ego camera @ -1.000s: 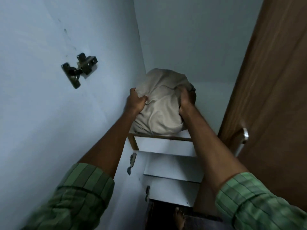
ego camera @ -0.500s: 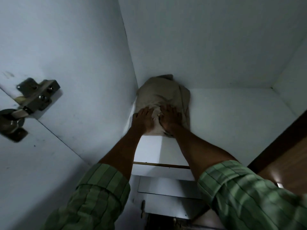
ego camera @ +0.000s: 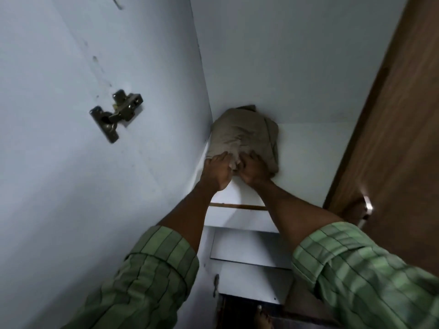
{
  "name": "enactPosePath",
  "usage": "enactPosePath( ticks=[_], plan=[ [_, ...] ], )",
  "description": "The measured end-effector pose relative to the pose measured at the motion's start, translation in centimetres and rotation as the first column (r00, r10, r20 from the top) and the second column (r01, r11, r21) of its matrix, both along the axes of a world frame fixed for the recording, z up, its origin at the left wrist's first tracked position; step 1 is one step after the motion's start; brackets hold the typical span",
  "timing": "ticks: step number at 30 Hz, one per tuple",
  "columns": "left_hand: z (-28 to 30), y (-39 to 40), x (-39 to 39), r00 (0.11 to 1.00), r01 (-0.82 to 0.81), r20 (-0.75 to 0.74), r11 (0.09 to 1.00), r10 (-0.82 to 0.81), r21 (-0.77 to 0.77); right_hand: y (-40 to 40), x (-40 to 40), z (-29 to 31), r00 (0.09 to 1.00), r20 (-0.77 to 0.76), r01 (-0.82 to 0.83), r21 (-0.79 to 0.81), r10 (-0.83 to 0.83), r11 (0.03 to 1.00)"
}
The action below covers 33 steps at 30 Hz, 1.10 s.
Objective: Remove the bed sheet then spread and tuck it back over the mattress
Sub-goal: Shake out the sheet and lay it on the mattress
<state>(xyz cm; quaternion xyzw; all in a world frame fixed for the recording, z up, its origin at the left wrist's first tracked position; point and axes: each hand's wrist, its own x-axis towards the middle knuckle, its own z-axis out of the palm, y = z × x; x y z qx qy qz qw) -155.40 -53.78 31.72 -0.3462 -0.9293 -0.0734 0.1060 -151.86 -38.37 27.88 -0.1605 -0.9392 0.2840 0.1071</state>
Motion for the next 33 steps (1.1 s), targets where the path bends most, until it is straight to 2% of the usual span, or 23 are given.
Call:
enactPosePath(
  ticks=[5,8,11,13,17,20,22,23,25,27,29,31,33],
  plan=[
    [-1.7,-3.8,7.2,0.989,0.089,-0.133,0.98,-0.065,0.179,-4.1,8.9,0.2,0.997,-0.072,-0.018,0.023,0.019,1.0],
    [-1.9,-4.8,13.0,0.998,-0.043,-0.028,0.973,0.051,0.226,-6.5,14.9,0.0,0.999,-0.052,-0.016,0.001,0.016,1.0],
    [-3.3,-6.8,18.8,0.997,-0.074,0.003,0.955,0.076,0.286,-9.0,21.1,-1.0,0.999,-0.011,-0.045,-0.019,0.045,0.999],
    [-4.7,-9.1,22.5,0.994,-0.105,0.013,0.943,0.106,0.316,-11.1,24.5,-1.8,0.995,0.047,-0.092,-0.014,0.092,0.996],
    [-6.4,-14.1,29.1,0.954,-0.299,0.085,0.89,0.287,0.345,-16.2,28.9,-3.1,0.97,0.122,-0.205,-0.059,0.211,0.977],
    [-7.2,-18.3,34.5,0.868,-0.488,0.178,0.736,0.463,0.468,-20.7,31.3,-4.1,0.893,0.198,-0.387,-0.125,0.405,0.914],
    [-7.5,-21.0,38.6,0.747,-0.616,0.181,0.565,0.64,0.548,-23.6,32.5,-4.2,0.826,0.217,-0.499,-0.145,0.52,0.854],
    [-7.3,-22.3,40.8,0.658,-0.66,0.184,0.442,0.73,0.607,-25.0,33.1,-3.9,0.798,0.221,-0.539,-0.153,0.56,0.828],
    [-6.6,-24.2,44.3,0.505,-0.658,0.204,0.221,0.838,0.72,-27.4,34.3,-2.9,0.753,0.219,-0.599,-0.162,0.621,0.784],
    [-5.6,-25.9,46.0,0.394,-0.637,0.195,0.114,0.898,0.763,-29.1,35.3,-1.9,0.717,0.224,-0.643,-0.156,0.661,0.75],
    [-4.7,-27.0,46.6,0.305,-0.606,0.277,-0.039,0.911,0.794,-30.1,36.4,-1.0,0.682,0.223,-0.685,-0.139,0.697,0.715],
    [-3.9,-28.2,46.4,0.286,-0.574,0.446,-0.221,0.848,0.788,-30.4,37.5,-0.4,0.65,0.223,-0.718,-0.132,0.726,0.683],
    [-3.0,-29.7,45.6,0.422,-0.641,0.623,-0.269,0.659,0.719,-30.5,38.3,0.1,0.63,0.225,-0.737,-0.128,0.743,0.664]
  ],
)
